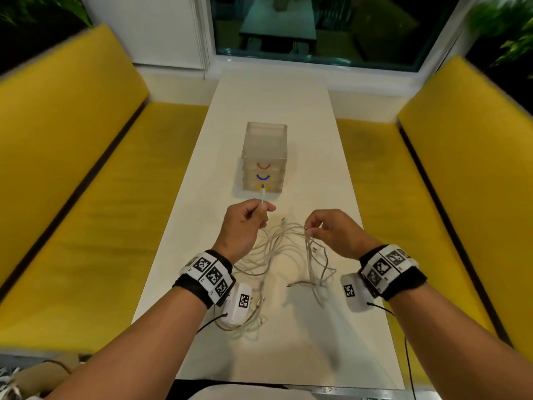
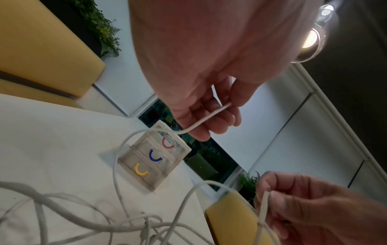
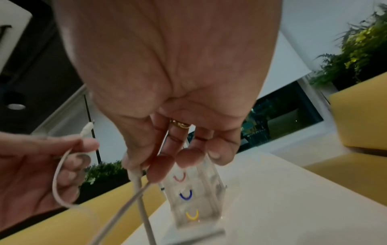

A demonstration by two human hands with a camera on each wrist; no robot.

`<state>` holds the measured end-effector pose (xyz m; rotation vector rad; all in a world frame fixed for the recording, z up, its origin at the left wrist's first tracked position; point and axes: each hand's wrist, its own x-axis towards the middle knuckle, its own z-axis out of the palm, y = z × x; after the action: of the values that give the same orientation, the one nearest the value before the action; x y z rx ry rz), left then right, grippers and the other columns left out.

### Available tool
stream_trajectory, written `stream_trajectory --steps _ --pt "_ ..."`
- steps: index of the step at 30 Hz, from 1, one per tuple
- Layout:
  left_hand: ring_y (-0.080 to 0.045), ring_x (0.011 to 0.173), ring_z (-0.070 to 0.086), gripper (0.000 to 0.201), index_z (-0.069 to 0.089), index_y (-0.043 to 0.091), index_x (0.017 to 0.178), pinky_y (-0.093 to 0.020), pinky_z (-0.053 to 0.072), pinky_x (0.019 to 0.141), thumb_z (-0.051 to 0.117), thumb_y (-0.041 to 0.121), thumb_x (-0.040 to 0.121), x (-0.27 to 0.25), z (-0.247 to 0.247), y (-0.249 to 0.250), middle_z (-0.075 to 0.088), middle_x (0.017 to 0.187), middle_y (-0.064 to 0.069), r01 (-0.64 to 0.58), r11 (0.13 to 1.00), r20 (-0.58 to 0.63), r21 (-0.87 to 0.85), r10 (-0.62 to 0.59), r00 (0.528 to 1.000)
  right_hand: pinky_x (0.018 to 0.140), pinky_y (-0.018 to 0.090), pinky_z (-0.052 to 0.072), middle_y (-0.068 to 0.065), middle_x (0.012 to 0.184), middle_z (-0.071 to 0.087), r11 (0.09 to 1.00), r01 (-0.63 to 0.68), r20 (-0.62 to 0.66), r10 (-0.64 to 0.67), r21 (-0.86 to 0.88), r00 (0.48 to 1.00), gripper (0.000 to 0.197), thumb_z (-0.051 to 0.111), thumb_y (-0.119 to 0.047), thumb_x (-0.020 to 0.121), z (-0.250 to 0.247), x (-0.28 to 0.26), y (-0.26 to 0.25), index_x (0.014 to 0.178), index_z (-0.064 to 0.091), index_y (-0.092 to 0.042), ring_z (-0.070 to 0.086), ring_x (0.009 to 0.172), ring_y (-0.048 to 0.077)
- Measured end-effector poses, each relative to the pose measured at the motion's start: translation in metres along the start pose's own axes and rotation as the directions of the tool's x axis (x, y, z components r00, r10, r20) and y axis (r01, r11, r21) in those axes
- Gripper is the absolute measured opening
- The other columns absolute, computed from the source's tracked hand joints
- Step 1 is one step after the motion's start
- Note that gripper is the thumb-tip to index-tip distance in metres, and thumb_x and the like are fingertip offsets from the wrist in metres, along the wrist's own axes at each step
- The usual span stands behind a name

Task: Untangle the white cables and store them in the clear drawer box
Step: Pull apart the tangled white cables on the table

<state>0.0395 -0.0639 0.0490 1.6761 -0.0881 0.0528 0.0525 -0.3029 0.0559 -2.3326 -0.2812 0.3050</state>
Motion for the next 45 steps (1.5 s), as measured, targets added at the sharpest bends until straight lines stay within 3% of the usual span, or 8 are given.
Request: stream_trajectory --steps 3,7,14,17,23,34,40,45 --pt "-0.003 0.062 0.055 0.028 0.072 -0.008 0.095 -0.018 0.05 0.066 0.052 0.01 0.104 0.002 0.001 0.001 0.068 0.069 0.02 0.004 1.0 0.029 0.029 -0.005 1.0 0.06 0.012 0.042 -0.006 0.079 0.068 0.999 0.016 -0.064 -0.013 0.038 0.998 0.007 0.071 -0.016 0.09 -0.014 -0.002 -0.005 0.084 0.069 -0.019 0.053 0.061 -0.002" --pt "-0.005 0.063 0.057 0.026 0.075 -0.001 0.095 -0.02 0.052 0.067 0.053 0.01 0.103 0.002 0.002 0.003 0.066 0.07 0.011 0.013 0.999 0.052 0.035 -0.014 0.999 0.073 0.029 0.049 -0.008 0.085 0.069 0.982 -0.049 0.02 0.053 -0.185 0.998 0.015 0.069 -0.022 0.091 -0.009 -0.001 0.001 0.079 0.065 -0.031 0.062 0.081 0.01" --pt "-0.006 0.088 0.072 0.028 0.073 -0.004 0.08 -0.028 0.058 0.084 0.059 0.01 0.1 0.0 0.009 0.001 0.077 0.099 -0.013 0.057 0.994 0.193 0.092 -0.074 0.978 0.047 0.014 0.043 0.02 0.089 0.074 0.929 0.021 -0.083 0.01 0.37 0.996 0.008 0.055 -0.005 0.1 -0.01 0.0 -0.039 0.092 0.055 -0.004 0.061 0.058 0.016" --pt "-0.02 0.086 0.073 0.031 0.072 0.007 0.071 -0.021 0.052 0.073 0.062 0.013 0.1 -0.002 0.018 0.004 0.077 0.088 -0.014 0.048 0.992 0.231 0.119 -0.074 0.97 0.043 0.013 0.038 0.029 0.084 0.069 0.897 0.039 -0.116 0.014 0.44 0.993 0.01 0.056 -0.009 0.1 -0.01 0.003 -0.053 0.095 0.055 0.0 0.057 0.056 0.021" --pt "-0.009 0.056 0.056 0.039 0.063 -0.019 0.075 -0.019 0.046 0.063 0.062 0.012 0.099 -0.003 0.03 0.014 0.064 0.081 -0.039 0.076 0.997 0.197 0.013 -0.077 0.977 0.041 0.027 0.037 0.02 0.069 0.065 0.83 0.038 -0.228 0.109 0.557 0.968 0.018 0.073 -0.013 0.089 -0.002 0.005 -0.053 0.089 0.063 0.002 0.052 0.047 0.021" --pt "-0.025 0.065 0.061 0.028 0.076 -0.005 0.08 -0.038 0.055 0.067 0.065 0.014 0.098 -0.004 0.044 0.024 0.068 0.073 -0.027 0.153 0.982 0.036 -0.108 -0.15 0.988 0.049 0.027 0.045 0.018 0.072 0.07 0.781 0.073 -0.232 0.094 0.621 0.968 0.015 0.06 0.007 0.092 -0.002 -0.005 -0.062 0.096 0.073 0.001 0.061 0.059 0.023" --pt "-0.025 0.07 0.062 0.026 0.075 -0.007 0.082 -0.036 0.057 0.069 0.068 0.015 0.095 -0.008 0.043 0.025 0.069 0.076 -0.024 0.151 0.981 0.071 -0.122 -0.143 0.987 0.057 0.027 0.049 0.037 0.076 0.063 0.791 0.088 -0.182 0.03 0.606 0.983 0.019 0.066 0.006 0.089 0.002 -0.011 -0.057 0.102 0.076 -0.002 0.055 0.06 0.028" --pt "-0.026 0.062 0.057 0.032 0.066 -0.008 0.072 -0.039 0.058 0.064 0.068 0.014 0.095 -0.008 0.041 0.027 0.064 0.072 -0.029 0.097 0.995 0.066 -0.036 -0.095 0.993 0.051 0.03 0.046 0.012 0.077 0.06 0.72 0.071 -0.122 0.019 0.69 0.992 0.029 0.068 0.006 0.089 0.004 -0.014 -0.052 0.116 0.069 -0.004 0.055 0.057 0.017"
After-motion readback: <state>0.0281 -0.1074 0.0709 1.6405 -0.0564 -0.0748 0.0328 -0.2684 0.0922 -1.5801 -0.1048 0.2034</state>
